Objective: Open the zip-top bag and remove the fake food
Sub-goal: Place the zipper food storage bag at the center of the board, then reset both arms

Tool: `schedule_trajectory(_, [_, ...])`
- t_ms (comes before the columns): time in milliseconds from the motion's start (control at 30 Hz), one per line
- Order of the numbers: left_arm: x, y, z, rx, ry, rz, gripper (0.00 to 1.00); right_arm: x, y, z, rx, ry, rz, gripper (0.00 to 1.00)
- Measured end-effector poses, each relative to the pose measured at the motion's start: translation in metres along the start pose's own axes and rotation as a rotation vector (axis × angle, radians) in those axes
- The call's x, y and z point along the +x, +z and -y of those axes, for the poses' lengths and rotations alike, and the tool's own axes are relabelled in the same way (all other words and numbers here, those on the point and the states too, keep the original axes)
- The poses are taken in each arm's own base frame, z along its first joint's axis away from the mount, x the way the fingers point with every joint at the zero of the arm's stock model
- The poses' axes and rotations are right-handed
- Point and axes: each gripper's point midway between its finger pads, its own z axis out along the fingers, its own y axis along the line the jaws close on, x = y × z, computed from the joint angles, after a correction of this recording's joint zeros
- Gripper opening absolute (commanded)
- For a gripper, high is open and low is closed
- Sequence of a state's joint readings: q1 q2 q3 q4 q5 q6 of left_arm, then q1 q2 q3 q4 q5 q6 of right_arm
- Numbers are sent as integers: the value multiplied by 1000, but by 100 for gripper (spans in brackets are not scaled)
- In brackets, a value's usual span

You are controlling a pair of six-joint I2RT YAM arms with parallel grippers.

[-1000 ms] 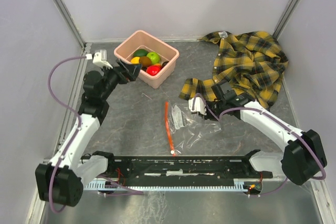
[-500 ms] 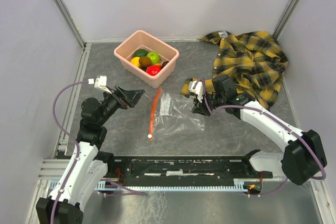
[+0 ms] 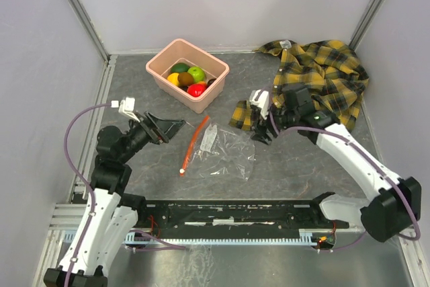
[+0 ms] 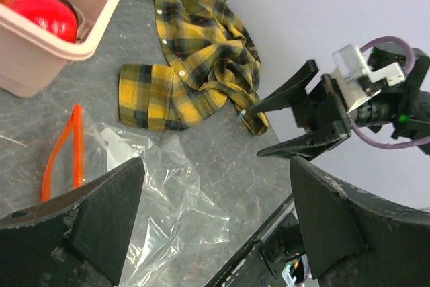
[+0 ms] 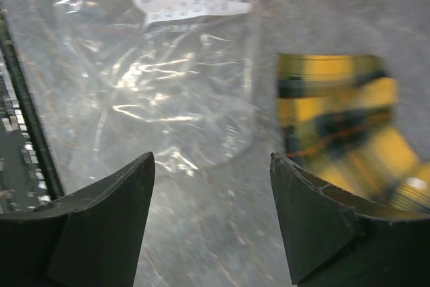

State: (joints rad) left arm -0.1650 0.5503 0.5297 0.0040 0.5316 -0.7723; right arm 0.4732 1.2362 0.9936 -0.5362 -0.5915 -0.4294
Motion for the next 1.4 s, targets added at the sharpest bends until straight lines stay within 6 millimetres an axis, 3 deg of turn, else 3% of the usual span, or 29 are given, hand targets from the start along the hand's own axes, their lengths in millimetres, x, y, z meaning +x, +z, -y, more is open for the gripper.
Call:
schedule_trajectory(67, [-7, -2, 7, -6, 22, -1, 95, -9, -19, 14, 72, -39, -3, 84])
schedule_trajectory(167, [-26, -3, 19, -27, 84, 2, 96, -29, -55, 38, 183, -75, -15, 100])
schedule_trajectory(367, [-98, -3, 68, -40, 257, 79, 99, -115, -142, 72, 385, -132, 80, 99])
schedule_trajectory(433, [-121, -4, 85, -36, 303, 114, 99, -146, -170, 72, 437, -121, 153, 99])
schedule_trajectory(533, [-145, -6, 104, -38, 350, 153, 99, -175, -197, 68, 493, -58, 241, 99])
schedule_trajectory(700, [-175, -9, 131, -28, 405, 187, 99, -203, -218, 70, 537, 42, 308, 99])
schedule_trajectory(833, [-187, -8, 141, -17, 429, 199, 99, -217, -227, 73, 552, 84, 331, 99])
schedule_trajectory(1100, [-179, -6, 135, -26, 429, 157, 99, -219, -241, 78, 632, 233, 375, 99])
schedule_trajectory(1400, [-165, -2, 120, -45, 409, 120, 99, -211, -244, 82, 675, 301, 362, 99])
